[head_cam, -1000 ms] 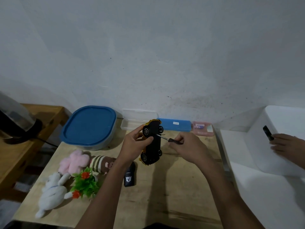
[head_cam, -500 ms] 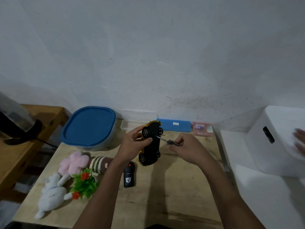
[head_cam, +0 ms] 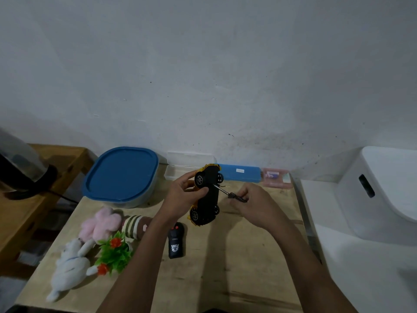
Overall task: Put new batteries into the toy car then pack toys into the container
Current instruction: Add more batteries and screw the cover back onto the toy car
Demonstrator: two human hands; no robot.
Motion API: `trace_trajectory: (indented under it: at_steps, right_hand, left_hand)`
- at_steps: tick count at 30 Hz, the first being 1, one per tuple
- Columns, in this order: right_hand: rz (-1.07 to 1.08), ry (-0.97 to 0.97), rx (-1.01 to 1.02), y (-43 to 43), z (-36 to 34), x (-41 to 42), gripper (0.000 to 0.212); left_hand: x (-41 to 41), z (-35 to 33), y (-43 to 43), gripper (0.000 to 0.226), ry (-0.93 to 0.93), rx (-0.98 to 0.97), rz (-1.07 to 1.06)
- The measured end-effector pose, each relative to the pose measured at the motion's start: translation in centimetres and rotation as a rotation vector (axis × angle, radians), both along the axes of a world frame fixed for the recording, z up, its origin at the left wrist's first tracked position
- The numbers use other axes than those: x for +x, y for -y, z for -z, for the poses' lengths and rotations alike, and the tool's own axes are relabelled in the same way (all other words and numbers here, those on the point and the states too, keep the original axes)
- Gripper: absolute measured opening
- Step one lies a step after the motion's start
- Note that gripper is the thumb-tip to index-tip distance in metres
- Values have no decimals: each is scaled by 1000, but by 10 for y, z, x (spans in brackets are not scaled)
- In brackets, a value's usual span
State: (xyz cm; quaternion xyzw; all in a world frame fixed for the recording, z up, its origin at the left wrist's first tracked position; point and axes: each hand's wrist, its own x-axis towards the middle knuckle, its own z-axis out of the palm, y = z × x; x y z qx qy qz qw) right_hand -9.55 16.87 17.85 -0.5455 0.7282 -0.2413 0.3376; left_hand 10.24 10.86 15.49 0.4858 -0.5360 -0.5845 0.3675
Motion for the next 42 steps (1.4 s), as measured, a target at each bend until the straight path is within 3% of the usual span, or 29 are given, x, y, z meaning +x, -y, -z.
trace_trajectory:
  at_steps: [4, 10, 14, 20, 24, 28, 35, 38, 42]
  right_hand:
    - [-14, -55, -70, 2, 2, 0, 26]
    - [142, 617, 281, 4, -2, -3, 36]
    - [61, 424, 198, 2, -6, 0, 35]
    - [24, 118, -86, 2, -7, 1, 21]
    - [42, 166, 24, 1, -20, 6, 37]
    - [74, 309, 169, 5, -24, 6, 35]
    - [50, 43, -78, 9, -22, 2, 25]
    - [52, 7, -77, 9, -21, 4, 35]
    - [87, 227, 82, 7, -26, 10, 39]
  left_hand:
    - [0, -1, 2, 48, 1, 1, -10]
    - [4, 0, 0, 48, -23, 10, -11]
    - [4, -4, 4, 48, -24, -6, -20]
    - [3, -5, 8, 48, -27, -20, -23]
    - [0, -6, 10, 50, -6, -32, -3]
    - [-2, -10, 13, 48, 4, -56, -18]
    - [-3, -16, 18, 49, -3, -64, 0]
    - [-4, -15, 18, 50, 10, -62, 21]
    - [-4, -11, 19, 52, 33, -56, 35]
